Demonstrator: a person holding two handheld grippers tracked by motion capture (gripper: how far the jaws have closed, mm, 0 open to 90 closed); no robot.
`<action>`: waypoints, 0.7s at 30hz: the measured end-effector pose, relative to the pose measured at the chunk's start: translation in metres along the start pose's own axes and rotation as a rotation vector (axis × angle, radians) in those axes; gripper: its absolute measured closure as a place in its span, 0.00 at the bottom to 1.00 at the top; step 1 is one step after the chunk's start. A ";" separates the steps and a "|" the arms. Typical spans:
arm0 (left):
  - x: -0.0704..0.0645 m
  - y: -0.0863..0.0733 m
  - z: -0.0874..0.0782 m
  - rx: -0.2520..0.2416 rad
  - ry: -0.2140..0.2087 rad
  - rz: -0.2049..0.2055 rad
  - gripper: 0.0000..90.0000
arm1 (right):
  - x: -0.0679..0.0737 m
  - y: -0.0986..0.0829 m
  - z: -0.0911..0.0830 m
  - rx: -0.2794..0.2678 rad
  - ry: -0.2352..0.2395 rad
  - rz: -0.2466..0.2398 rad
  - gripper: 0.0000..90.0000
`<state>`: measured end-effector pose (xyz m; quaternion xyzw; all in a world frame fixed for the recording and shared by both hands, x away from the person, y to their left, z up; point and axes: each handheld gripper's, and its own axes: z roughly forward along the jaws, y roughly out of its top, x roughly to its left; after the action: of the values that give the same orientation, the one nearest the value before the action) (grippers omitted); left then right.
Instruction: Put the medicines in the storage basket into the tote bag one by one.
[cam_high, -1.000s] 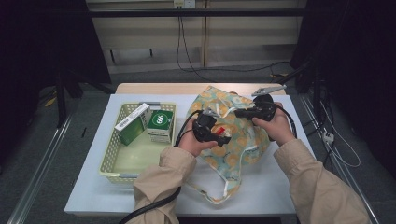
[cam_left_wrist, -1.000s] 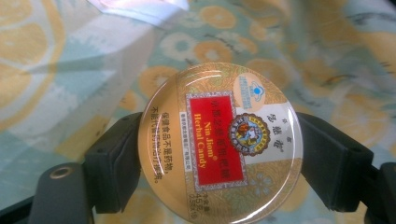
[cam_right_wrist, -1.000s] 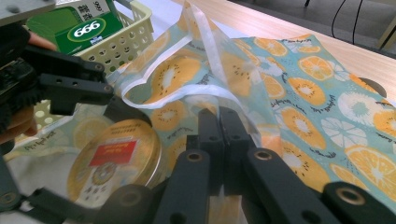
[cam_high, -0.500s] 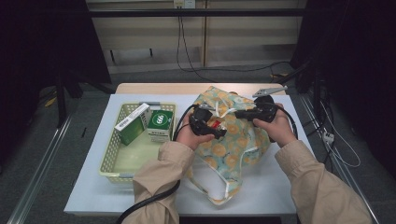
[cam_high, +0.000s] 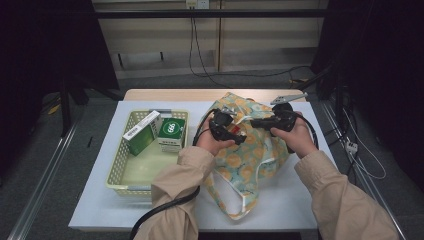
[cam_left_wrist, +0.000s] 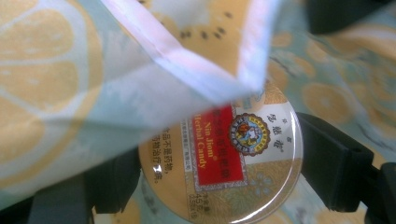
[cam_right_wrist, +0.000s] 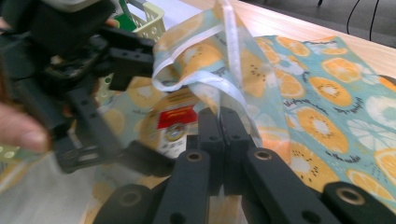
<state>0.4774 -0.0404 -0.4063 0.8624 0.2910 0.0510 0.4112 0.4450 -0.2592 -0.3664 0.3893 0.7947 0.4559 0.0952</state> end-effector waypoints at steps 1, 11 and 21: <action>0.005 0.005 0.007 -0.013 0.003 -0.016 0.23 | 0.000 0.000 0.000 -0.001 0.004 0.001 1.00; 0.009 0.021 0.019 -0.056 0.046 -0.017 0.15 | -0.006 -0.003 0.005 -0.010 0.000 0.039 1.00; 0.008 -0.004 -0.025 -0.010 0.018 -0.022 0.15 | 0.002 -0.005 0.010 0.025 -0.026 0.016 1.00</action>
<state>0.4740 -0.0172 -0.3939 0.8566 0.3041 0.0556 0.4132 0.4464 -0.2522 -0.3757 0.4028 0.7958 0.4416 0.0968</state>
